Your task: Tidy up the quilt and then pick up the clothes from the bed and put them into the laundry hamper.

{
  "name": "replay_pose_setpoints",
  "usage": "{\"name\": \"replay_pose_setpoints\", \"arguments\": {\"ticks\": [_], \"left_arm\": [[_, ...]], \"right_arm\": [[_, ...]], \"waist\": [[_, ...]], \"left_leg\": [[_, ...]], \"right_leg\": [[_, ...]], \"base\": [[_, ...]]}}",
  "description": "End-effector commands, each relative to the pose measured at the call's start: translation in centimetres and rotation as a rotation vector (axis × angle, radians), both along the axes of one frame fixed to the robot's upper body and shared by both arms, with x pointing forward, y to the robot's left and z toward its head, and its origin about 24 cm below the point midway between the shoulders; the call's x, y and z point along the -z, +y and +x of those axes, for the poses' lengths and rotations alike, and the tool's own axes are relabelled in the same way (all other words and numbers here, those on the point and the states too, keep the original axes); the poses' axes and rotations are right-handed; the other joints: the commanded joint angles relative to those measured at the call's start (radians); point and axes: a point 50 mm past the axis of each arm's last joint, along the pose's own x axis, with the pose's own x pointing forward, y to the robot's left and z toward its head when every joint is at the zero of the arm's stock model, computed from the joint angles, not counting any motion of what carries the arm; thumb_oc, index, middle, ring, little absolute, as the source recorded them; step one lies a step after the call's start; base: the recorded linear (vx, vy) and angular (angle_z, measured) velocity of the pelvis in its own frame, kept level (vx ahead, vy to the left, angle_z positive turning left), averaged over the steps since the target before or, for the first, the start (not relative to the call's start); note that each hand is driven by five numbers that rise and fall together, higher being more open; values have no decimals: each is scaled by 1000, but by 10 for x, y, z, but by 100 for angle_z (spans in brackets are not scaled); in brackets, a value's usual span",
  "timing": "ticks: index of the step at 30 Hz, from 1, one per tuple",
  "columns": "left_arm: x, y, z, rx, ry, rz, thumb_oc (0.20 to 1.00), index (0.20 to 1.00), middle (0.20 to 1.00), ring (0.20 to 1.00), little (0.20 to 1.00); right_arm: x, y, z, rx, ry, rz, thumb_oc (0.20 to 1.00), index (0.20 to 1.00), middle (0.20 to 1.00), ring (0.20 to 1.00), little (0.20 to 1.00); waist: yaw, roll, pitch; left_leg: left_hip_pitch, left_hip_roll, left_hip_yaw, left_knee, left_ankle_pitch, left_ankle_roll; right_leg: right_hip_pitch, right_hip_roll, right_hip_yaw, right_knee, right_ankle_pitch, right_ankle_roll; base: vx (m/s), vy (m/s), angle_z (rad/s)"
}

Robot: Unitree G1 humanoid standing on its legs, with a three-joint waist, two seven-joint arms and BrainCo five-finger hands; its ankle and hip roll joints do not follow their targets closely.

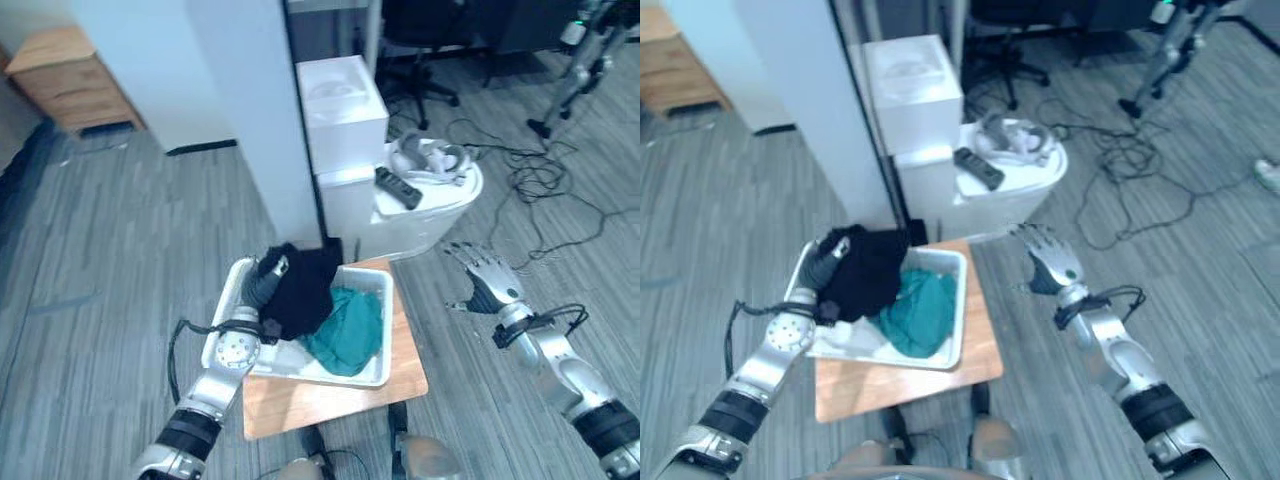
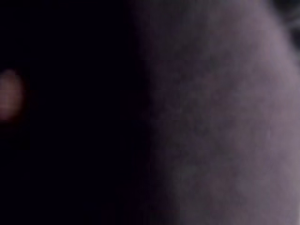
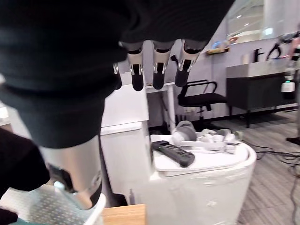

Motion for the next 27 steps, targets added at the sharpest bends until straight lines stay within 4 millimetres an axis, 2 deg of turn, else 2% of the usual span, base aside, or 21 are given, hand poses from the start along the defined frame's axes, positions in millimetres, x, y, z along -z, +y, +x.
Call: {"name": "replay_pose_setpoints", "arguments": {"ticks": [1,6,7,8,11,12,16,18,19,21,24,26,27], "left_arm": [[-5,-13,16,21,-39,69,200,200,200,200,200],[28,-17,8,32,96,153,200,200,200,200,200],[33,-15,7,20,117,166,263,263,263,263,263],[42,-6,5,-26,160,200,1000,1000,1000,1000,1000],[38,0,4,-72,139,159,1000,1000,1000,1000,1000],[36,8,2,-108,125,130,1000,1000,1000,1000,1000],[30,21,-4,-185,86,33,1000,1000,1000,1000,1000],[23,29,-9,-246,44,-87,1000,1000,1000,1000,1000],[18,41,-14,-306,6,-181,1000,1000,1000,1000,1000],[16,49,-17,-336,-11,-199,1000,1000,1000,1000,1000],[16,69,-22,-415,-17,-178,1000,1000,1000,1000,1000],[19,82,-31,-463,-6,-242,1000,1000,1000,1000,1000],[33,93,-43,-522,52,-282,1000,1000,1000,1000,1000]], "right_arm": [[-19,3,1,-32,-120,28,1000,1000,1000,1000,1000],[-8,-6,-11,11,-98,75,1000,1000,1000,1000,1000],[-3,-7,-14,22,-82,85,1000,1000,1000,1000,1000],[6,-12,-19,55,-43,104,1000,1000,1000,1000,1000],[23,-21,-26,115,20,112,1000,1000,1000,1000,1000],[30,-28,-30,154,50,114,1000,1000,1000,1000,1000],[43,-38,-36,223,93,129,1000,1000,1000,1000,1000],[49,-44,-38,269,119,142,1000,1000,1000,1000,1000],[55,-50,-40,312,143,157,1000,1000,1000,1000,1000],[60,-53,-41,331,165,155,1000,1000,1000,1000,1000],[74,-62,-44,401,216,180,1000,1000,1000,1000,1000],[83,-70,-47,468,257,219,1000,1000,1000,1000,1000],[95,-76,-53,554,311,307,1000,1000,1000,1000,1000]], "waist": [[-2,4,-51],[-33,7,-37],[-34,7,-35],[-40,11,-33],[-37,15,-33],[-32,18,-37],[-20,17,-46],[-8,17,-52],[8,15,-57],[19,15,-60],[37,11,-68],[51,11,-72],[62,13,-77]], "left_leg": [[67,30,22,1,-78,-28],[62,25,66,1,-84,-27],[60,25,70,1,-84,-27],[59,25,75,1,-84,-27],[61,27,69,1,-83,-30],[65,27,62,1,-83,-31],[73,29,46,1,-80,-33],[77,31,36,1,-78,-34],[80,33,26,1,-75,-36],[82,34,20,1,-73,-37],[84,35,3,1,-69,-40],[85,36,-8,1,-66,-41],[84,37,-18,1,-65,-42]], "right_leg": [[34,-70,-21,1,-82,101],[-9,-71,21,1,-63,113],[-14,-72,23,1,-61,113],[-21,-75,23,1,-58,113],[-15,-76,17,1,-61,109],[-7,-76,11,1,-65,106],[18,-73,-5,1,-74,102],[32,-72,-17,1,-79,99],[45,-70,-28,1,-84,97],[53,-69,-34,1,-88,95],[70,-66,-51,1,-94,92],[79,-65,-62,1,-96,90],[84,-64,-68,1,-97,88]], "base": [[15,23,-40],[-32,5,-47],[-46,-8,-25],[-28,-11,-15],[-4,-20,-2],[9,-44,1],[13,-40,17],[11,-37,23],[13,-35,29],[10,-30,24],[5,-28,20],[-6,-8,24],[-2,-3,22]]}}
